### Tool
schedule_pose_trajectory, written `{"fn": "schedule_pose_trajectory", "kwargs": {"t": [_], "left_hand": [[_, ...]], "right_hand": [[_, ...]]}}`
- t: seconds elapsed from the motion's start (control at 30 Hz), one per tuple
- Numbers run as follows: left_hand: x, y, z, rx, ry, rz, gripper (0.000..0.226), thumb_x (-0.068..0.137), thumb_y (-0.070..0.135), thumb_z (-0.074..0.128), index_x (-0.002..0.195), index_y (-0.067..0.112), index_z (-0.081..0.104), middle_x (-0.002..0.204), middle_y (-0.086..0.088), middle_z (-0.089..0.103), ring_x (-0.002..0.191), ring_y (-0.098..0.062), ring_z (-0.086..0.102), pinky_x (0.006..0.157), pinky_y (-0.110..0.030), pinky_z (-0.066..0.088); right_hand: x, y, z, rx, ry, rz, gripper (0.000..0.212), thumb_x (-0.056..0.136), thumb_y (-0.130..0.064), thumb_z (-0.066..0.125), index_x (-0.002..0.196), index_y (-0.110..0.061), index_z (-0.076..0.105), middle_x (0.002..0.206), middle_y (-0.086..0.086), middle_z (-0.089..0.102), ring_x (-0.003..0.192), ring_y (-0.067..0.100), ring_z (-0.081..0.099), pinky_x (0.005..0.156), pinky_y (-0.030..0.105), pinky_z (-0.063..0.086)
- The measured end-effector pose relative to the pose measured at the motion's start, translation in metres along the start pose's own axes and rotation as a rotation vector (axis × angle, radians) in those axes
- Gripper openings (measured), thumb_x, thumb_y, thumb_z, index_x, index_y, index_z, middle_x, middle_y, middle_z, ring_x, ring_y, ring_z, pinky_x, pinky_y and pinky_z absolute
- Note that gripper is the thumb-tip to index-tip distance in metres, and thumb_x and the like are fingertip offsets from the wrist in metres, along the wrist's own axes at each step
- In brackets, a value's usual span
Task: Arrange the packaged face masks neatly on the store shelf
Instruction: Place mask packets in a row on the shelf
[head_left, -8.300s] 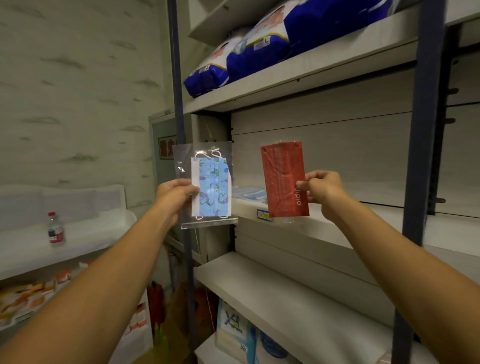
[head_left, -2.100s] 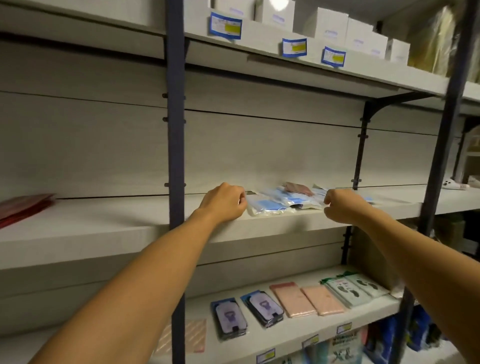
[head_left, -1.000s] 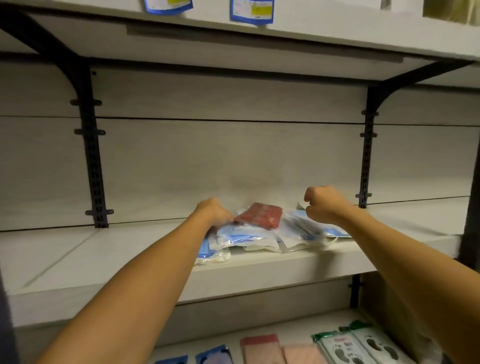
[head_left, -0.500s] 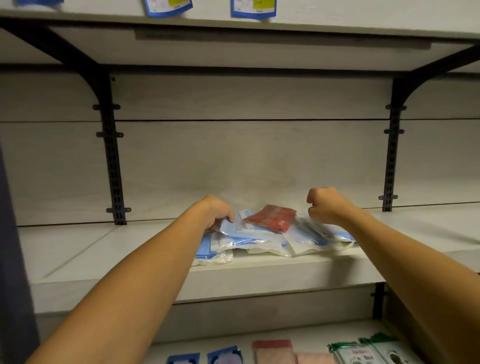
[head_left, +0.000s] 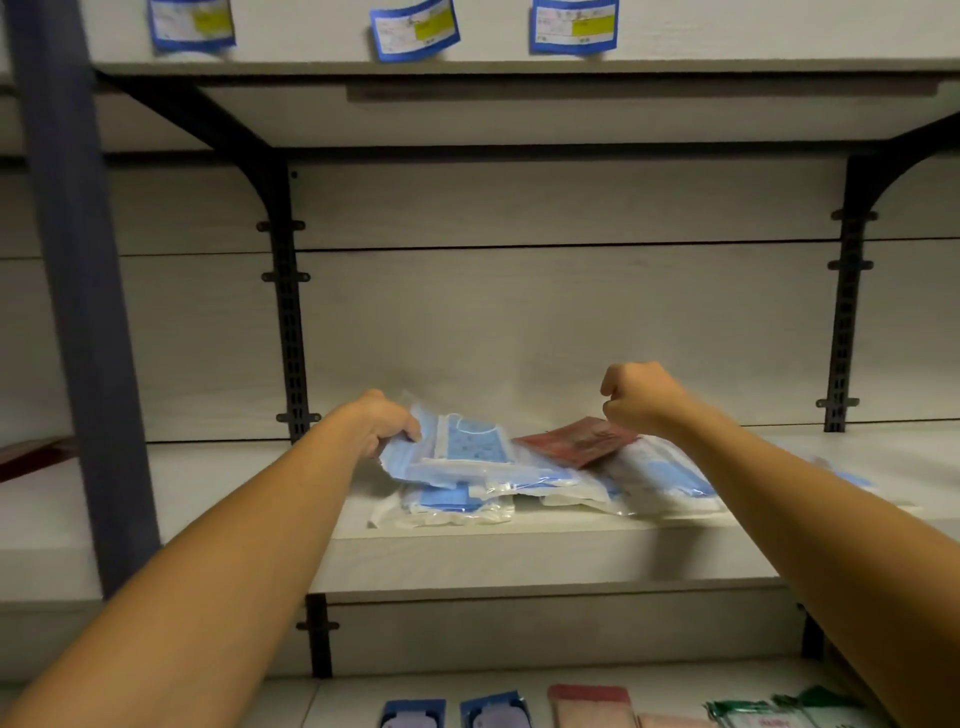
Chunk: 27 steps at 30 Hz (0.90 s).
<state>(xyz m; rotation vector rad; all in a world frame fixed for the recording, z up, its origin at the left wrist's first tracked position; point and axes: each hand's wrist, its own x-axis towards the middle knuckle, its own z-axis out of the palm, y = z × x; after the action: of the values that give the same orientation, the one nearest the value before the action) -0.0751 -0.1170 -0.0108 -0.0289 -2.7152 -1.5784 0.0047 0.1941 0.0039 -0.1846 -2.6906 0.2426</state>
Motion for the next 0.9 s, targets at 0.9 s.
{"fn": "schedule_pose_trajectory", "kwargs": {"t": [0.9], "left_hand": [[-0.003, -0.046, -0.071, -0.328, 0.150, 0.039, 0.023, 0.088, -0.005, 0.069, 0.102, 0.012, 0.064, 0.108, -0.014, 0.067, 0.101, -0.034, 0.068, 0.088, -0.046, 0.057]], "right_hand": [[0.017, -0.118, 0.039, 0.513, -0.049, 0.190, 0.016, 0.086, -0.001, 0.070, 0.101, -0.003, 0.069, 0.102, 0.015, 0.068, 0.097, 0.031, 0.065, 0.087, 0.040, 0.058]]}}
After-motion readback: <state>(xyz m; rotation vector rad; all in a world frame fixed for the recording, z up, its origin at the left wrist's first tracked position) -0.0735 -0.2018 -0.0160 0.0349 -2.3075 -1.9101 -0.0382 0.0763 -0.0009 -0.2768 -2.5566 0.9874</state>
